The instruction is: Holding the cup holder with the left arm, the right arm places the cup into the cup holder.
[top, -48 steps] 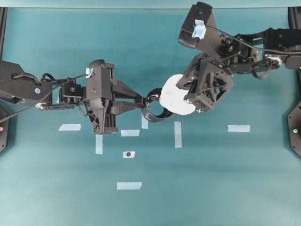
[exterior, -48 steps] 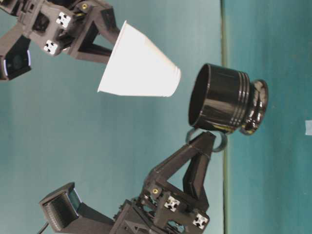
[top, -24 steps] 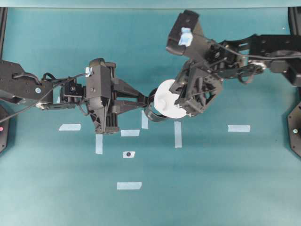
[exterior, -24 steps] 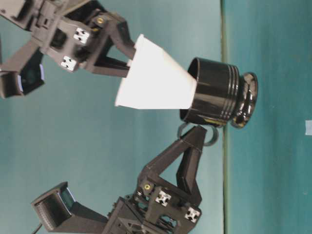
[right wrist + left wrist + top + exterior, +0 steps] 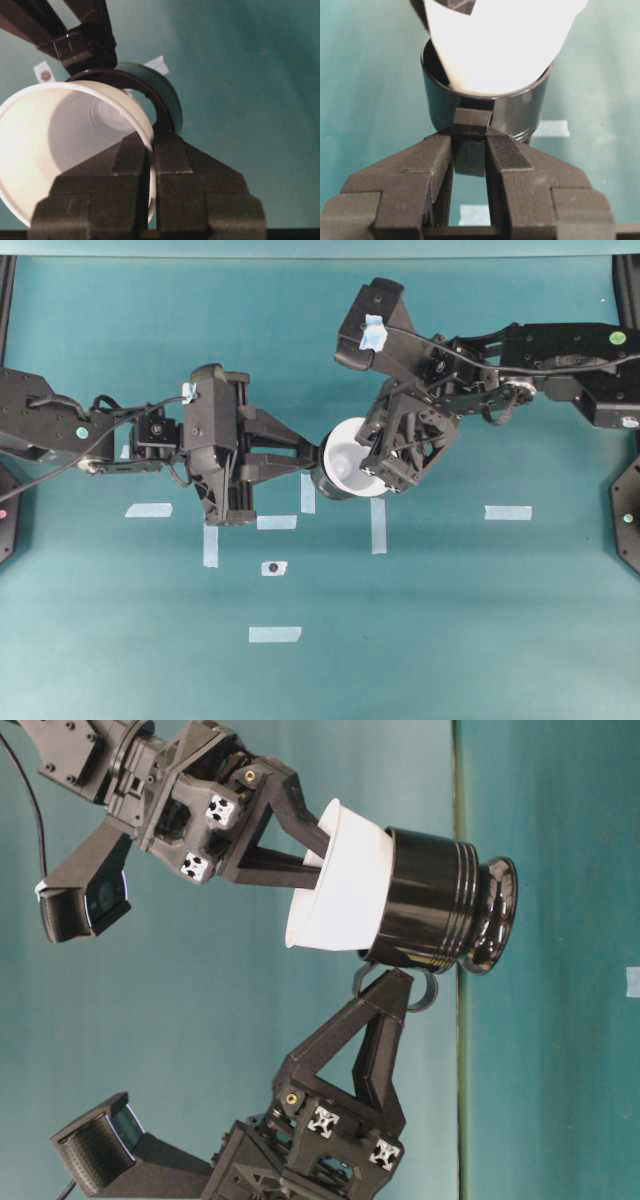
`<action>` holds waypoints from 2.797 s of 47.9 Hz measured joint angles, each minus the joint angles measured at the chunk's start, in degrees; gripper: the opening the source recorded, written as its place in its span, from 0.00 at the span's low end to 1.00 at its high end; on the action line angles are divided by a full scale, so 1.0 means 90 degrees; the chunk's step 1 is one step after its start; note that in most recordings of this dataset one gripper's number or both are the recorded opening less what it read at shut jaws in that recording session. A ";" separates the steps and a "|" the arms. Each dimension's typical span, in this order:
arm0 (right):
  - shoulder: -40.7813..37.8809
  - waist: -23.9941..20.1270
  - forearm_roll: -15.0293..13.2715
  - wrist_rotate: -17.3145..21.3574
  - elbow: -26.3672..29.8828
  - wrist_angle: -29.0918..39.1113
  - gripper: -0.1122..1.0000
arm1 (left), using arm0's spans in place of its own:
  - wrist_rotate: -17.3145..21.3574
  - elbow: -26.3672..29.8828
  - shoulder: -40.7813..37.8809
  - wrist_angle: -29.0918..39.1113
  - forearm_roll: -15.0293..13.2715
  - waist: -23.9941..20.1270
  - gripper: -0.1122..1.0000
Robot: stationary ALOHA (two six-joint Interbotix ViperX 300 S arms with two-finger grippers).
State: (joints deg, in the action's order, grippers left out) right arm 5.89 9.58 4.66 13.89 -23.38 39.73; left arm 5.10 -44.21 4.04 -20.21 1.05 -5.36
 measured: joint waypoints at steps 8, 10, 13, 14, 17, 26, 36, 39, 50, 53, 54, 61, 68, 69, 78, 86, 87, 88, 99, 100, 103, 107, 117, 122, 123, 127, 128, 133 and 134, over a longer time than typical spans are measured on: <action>0.0000 0.0000 -0.0010 0.0000 0.0000 0.0000 0.13 | 0.0000 0.0000 0.0000 -0.0088 0.0000 0.0000 0.30; -0.0010 0.0000 -0.0020 0.0000 0.0000 0.0000 0.13 | 0.0000 0.0000 0.0000 -0.0098 0.0010 0.0000 0.30; -0.0010 0.0000 -0.0020 0.0000 0.0000 -0.0010 0.13 | 0.0000 0.0000 0.0000 -0.0107 0.0010 0.0010 0.30; -0.0010 0.0000 -0.0020 0.0000 0.0000 -0.0010 0.13 | 0.0000 0.0000 0.0000 -0.0107 0.0010 0.0010 0.30; -0.0020 0.0000 -0.0020 0.0000 0.0000 -0.0010 0.13 | 0.0000 0.0000 0.0000 -0.0107 0.0000 0.0010 0.30; -0.0020 0.0000 -0.0020 0.0000 0.0000 0.0000 0.13 | 0.0000 0.0000 0.0000 -0.0117 0.0000 0.0010 0.30; -0.0020 0.0000 -0.0020 0.0000 0.0000 -0.0010 0.13 | 0.0000 0.0000 0.0000 -0.0117 0.0000 0.0010 0.30; -0.0020 0.0000 -0.0020 0.0000 0.0000 -0.0010 0.14 | 0.0000 0.0000 0.0000 -0.0117 0.0010 0.0010 0.30; -0.0020 0.0000 -0.0020 0.0000 0.0000 0.0000 0.35 | 0.0000 0.0000 0.0010 -0.0146 0.0000 0.0010 0.30; -0.0020 0.0000 -0.0010 0.0000 0.0000 0.0000 0.47 | 0.0000 0.0010 -0.0010 -0.0156 0.0000 0.0010 0.30; -0.0020 -0.0010 0.0000 0.0000 0.0000 0.0000 0.52 | 0.0000 0.0000 -0.0010 -0.0156 0.0000 0.0010 0.30; -0.0020 -0.0049 0.0000 0.0000 0.0000 -0.0029 0.85 | 0.0000 -0.0059 -0.0156 -0.0264 0.0000 0.0000 0.30; -0.0029 -0.0020 -0.0020 0.0000 -0.0010 -0.0029 0.92 | -0.0010 -0.0186 -0.0352 -0.0547 0.0010 0.0059 0.30; -0.0020 -0.0010 -0.0020 0.0000 -0.0010 -0.0029 0.91 | -0.0010 -0.0195 -0.0371 -0.0596 0.0000 0.0059 0.30; -0.0020 0.0000 -0.0029 0.0000 -0.0010 -0.0029 0.91 | -0.0137 -0.0254 -0.0527 -0.0947 0.0000 0.0020 0.30; 0.0000 -0.0010 -0.0029 0.0000 -0.0010 -0.0029 0.91 | -0.0273 -0.0342 -0.0664 -0.1104 0.0000 0.0020 0.30; 0.0010 0.0000 -0.0029 0.0000 -0.0010 -0.0039 0.91 | -0.0283 -0.0361 -0.0674 -0.1133 0.0010 0.0029 0.30; 0.0029 0.0000 -0.0029 0.0000 -0.0010 -0.0039 0.91 | -0.0303 -0.0381 -0.0684 -0.1152 0.0010 0.0029 0.30; 0.0146 -0.0010 -0.0029 0.0000 -0.0029 -0.0039 0.91 | -0.0420 -0.0615 -0.0830 -0.1416 0.0000 0.0029 0.30; 0.0146 -0.0010 -0.0029 0.0000 -0.0039 -0.0039 0.91 | -0.0430 -0.0625 -0.0850 -0.1436 0.0000 0.0029 0.30; 0.0156 0.0000 -0.0029 0.0000 -0.0059 -0.0039 0.91 | -0.0469 -0.0684 -0.0908 -0.1533 0.0000 0.0029 0.30; 0.0166 0.0000 -0.0029 0.0000 -0.0068 -0.0039 0.91 | -0.0508 -0.0713 -0.1055 -0.1660 0.0000 0.0029 0.30; 0.0176 0.0000 -0.0020 0.0107 -0.0068 -0.0039 0.91 | -0.0654 -0.0713 -0.1367 -0.1943 0.0000 0.0020 0.30; 0.0176 -0.0010 -0.0020 0.0117 -0.0117 -0.0039 0.91 | -0.0664 -0.0713 -0.1416 -0.1973 0.0000 0.0029 0.30; 0.0176 -0.0010 -0.0020 0.0117 -0.0127 -0.0039 0.91 | -0.0664 -0.0713 -0.1416 -0.1973 0.0000 0.0029 0.30; 0.0176 -0.0010 -0.0010 0.0127 -0.0156 -0.0039 0.91 | -0.0664 -0.0732 -0.1426 -0.1973 0.0010 0.0029 0.30; 0.0176 -0.0010 -0.0010 0.0127 -0.0166 -0.0039 0.91 | -0.0664 -0.0742 -0.1426 -0.1973 0.0010 0.0029 0.30; 0.0176 -0.0020 -0.0010 0.0137 -0.0225 -0.0039 0.91 | -0.0654 -0.0781 -0.1416 -0.1904 0.0000 0.0029 0.30; 0.0176 -0.0020 -0.0010 0.0156 -0.0234 -0.0039 0.91 | -0.0664 -0.0781 -0.1406 -0.1875 0.0010 0.0020 0.30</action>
State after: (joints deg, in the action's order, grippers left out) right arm 7.47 9.40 4.57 15.29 -25.49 39.38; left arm -0.88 -51.24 -8.61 -37.09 1.14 -5.19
